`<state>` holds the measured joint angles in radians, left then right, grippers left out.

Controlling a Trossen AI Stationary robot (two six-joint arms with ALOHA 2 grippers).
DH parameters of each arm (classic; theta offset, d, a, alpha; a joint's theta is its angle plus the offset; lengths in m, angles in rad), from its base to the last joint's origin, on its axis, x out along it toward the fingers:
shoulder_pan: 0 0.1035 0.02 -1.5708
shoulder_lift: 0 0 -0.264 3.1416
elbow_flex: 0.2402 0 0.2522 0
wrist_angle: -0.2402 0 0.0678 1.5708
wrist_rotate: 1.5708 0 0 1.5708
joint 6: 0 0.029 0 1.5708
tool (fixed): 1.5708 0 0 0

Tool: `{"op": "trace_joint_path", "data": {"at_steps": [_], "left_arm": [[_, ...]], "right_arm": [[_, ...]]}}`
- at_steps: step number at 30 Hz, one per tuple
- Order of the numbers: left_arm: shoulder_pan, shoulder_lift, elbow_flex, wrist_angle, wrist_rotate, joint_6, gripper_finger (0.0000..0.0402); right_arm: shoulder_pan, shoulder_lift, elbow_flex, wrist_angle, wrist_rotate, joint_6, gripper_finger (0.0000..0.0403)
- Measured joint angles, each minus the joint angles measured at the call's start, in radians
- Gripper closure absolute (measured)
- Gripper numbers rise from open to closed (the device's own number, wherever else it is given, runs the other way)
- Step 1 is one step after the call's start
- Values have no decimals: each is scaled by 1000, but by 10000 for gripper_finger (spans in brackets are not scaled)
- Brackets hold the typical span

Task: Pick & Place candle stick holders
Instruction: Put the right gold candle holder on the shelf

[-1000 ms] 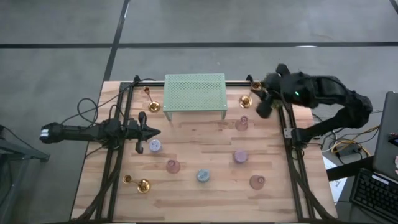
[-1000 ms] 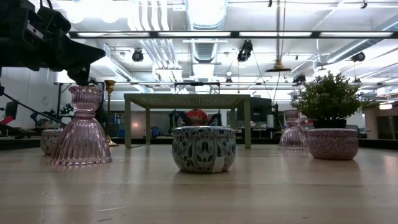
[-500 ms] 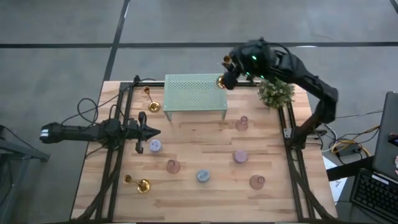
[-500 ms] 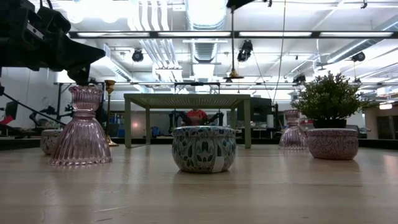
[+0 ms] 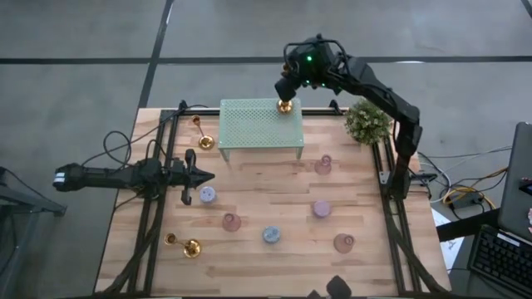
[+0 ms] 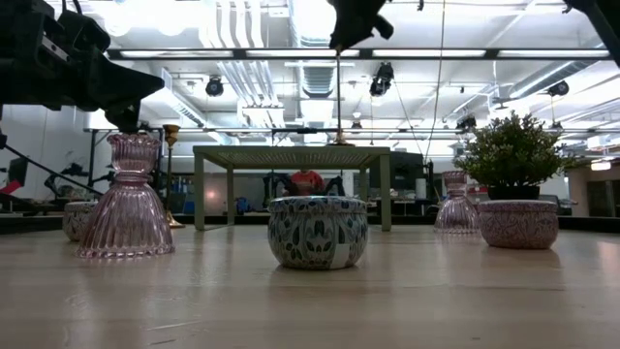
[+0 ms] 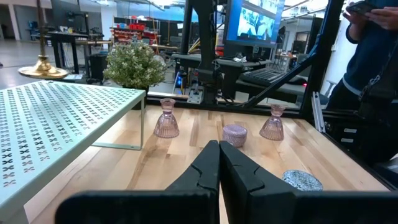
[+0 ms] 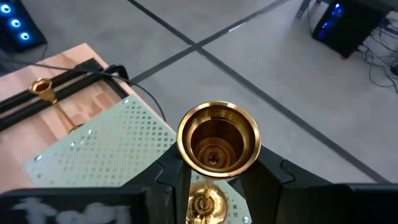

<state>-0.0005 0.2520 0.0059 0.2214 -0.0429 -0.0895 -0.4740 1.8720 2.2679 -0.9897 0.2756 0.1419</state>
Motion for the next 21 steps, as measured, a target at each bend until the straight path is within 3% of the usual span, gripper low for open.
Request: {"op": "trace_joint_path", "data": {"at_steps": [21], "left_arm": [[0, 0, 0, -5, 0, 0, 394]], "right_arm": [[-91, 13, -10, -25, -49, 61, 296]]}}
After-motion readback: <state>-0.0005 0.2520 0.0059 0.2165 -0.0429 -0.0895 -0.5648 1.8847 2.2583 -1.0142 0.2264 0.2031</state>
